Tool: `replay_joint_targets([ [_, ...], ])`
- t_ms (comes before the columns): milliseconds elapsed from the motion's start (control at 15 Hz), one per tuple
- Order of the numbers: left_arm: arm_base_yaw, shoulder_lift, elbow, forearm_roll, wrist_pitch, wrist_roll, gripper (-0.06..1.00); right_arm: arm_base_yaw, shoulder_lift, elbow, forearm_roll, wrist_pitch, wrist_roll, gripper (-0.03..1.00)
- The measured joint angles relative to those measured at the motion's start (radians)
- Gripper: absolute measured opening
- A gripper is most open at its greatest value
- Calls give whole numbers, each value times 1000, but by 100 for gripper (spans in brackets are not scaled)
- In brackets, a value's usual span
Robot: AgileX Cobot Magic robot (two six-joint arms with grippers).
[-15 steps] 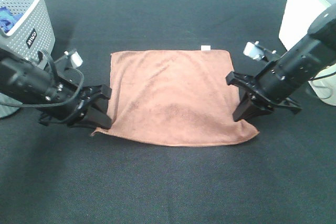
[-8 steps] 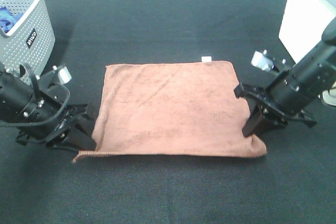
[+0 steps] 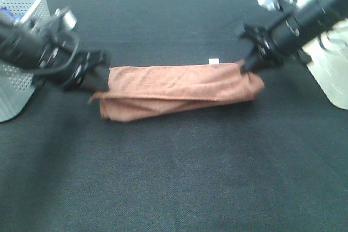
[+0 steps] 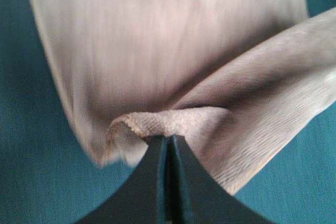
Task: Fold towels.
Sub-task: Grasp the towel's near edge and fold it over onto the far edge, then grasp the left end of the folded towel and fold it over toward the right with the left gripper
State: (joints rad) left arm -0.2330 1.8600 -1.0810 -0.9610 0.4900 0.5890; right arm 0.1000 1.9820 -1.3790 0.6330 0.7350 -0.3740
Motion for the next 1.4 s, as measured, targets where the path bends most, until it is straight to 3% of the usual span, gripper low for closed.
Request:
replay_joint_targets([
  [200,0,88,-142,69,-65,-33,0,0,136,-202,-33,13,37,0],
  [400,0,164,-260,145,-139,-76,0,0,257,-367,-146,17,140,0],
  [800,0,324,-371,158,-189,-80,0,0,404,-458,-188,-38,183,0],
  [867,0,352,-375,158,-187,-81,4,0,416,-458,-189,-44,183,3],
  [933,0,363,-376,158,-185,-81,12,0,416,-458,-190,-44,183,11],
  [1000,0,365,-376,158,-181,-81,25,0,416,-459,-190,-44,183,27],
  [1067,0,365,-376,158,-181,-81,25,0,416,-459,-190,-44,183,27],
  [1200,0,362,-389,158,-167,-81,58,0,414,-461,-190,-17,184,63],
  [1267,0,359,-401,161,-155,-83,69,0,412,-461,-191,12,184,73],
  [1400,19,339,-407,170,-92,-169,75,0,392,-461,-244,89,216,81],
])
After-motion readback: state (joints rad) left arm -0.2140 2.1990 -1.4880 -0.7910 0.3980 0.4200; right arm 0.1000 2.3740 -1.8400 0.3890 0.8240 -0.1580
